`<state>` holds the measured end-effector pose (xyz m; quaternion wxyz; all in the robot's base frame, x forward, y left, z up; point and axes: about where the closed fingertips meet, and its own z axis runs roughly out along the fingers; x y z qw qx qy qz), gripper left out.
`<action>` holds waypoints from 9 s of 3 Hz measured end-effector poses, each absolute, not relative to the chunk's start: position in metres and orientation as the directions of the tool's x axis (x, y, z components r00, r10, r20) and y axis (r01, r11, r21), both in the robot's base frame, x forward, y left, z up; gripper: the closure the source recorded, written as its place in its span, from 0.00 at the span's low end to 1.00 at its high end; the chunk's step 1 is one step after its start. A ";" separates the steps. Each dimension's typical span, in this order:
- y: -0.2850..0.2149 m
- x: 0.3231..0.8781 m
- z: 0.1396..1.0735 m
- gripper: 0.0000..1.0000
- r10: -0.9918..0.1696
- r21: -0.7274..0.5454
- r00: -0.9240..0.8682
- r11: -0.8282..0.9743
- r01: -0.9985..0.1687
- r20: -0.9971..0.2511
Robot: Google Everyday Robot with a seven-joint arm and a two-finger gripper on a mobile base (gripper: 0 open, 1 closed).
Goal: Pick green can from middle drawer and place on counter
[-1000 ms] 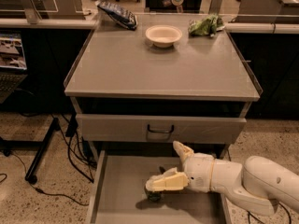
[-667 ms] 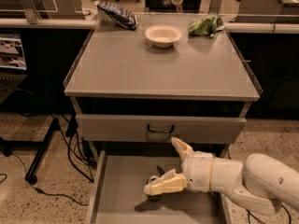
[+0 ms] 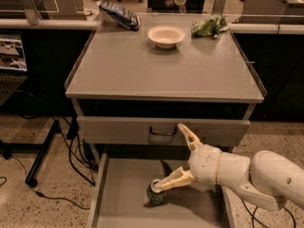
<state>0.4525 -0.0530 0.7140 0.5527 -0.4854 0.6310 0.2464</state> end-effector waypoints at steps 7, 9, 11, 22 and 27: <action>-0.081 0.460 0.555 0.00 -0.198 -0.059 -0.070 0.582 -0.811 -0.978; -0.063 0.470 0.510 0.00 -0.222 -0.030 -0.112 0.551 -0.834 -0.969; -0.057 0.473 0.491 0.00 -0.203 -0.027 -0.115 0.588 -0.809 -0.972; -0.022 0.481 0.410 1.00 -0.196 0.077 -0.232 0.585 -0.807 -0.953; -0.075 0.469 0.611 1.00 -0.185 0.003 -0.073 0.355 -0.935 -0.980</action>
Offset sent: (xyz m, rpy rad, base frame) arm 0.0647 -0.0406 -0.0583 0.0681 -0.0170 -0.0583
